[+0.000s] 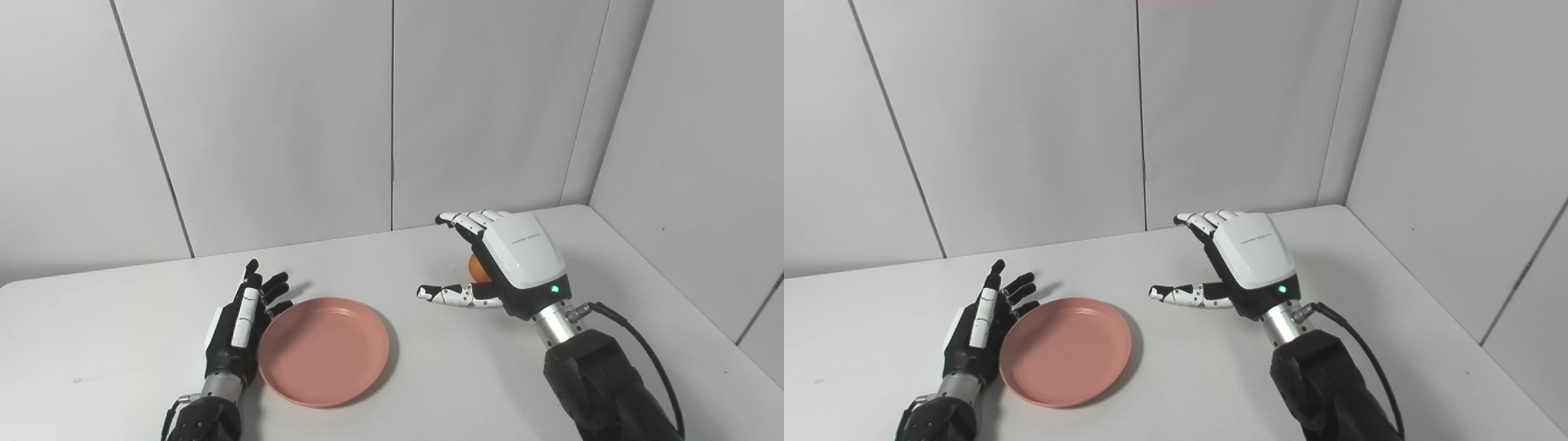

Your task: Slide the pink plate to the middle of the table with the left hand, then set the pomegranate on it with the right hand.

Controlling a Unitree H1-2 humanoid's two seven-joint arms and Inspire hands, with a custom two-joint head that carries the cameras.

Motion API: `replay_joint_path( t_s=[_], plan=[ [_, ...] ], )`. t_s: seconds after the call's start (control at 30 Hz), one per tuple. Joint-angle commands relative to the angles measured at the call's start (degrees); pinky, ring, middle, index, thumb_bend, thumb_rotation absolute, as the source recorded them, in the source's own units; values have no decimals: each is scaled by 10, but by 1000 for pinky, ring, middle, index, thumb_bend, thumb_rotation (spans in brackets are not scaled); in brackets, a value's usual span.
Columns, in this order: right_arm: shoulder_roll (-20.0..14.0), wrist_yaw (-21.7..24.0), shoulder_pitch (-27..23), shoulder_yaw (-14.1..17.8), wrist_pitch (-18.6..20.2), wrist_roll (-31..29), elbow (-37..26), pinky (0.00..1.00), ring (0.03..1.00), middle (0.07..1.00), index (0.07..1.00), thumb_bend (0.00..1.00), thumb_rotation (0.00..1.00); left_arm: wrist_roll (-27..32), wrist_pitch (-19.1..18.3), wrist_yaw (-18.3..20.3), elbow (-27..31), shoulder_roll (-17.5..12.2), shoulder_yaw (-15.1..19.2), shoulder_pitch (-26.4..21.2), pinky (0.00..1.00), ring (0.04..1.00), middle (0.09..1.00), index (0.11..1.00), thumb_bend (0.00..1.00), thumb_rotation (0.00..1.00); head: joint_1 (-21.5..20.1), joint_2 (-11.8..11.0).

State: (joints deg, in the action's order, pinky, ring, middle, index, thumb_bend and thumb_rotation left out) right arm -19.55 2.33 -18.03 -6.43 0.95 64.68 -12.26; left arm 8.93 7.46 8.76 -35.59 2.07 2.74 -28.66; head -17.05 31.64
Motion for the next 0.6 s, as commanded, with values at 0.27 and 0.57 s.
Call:
replay_joint_path(
  t_s=[0.27,0.57],
  plan=[
    [-25,-24,-80,-1,18,2,104,677,736,754,743,851,941,-2,-17,-4,9,0,-1,12,743,838,810,1000,912,845,4,5],
    [-31,-33,-110,-12,35,-3,195,633,733,754,749,822,799,-5,-25,-4,22,0,-5,17,730,831,802,1000,921,846,8,6]
  ],
)
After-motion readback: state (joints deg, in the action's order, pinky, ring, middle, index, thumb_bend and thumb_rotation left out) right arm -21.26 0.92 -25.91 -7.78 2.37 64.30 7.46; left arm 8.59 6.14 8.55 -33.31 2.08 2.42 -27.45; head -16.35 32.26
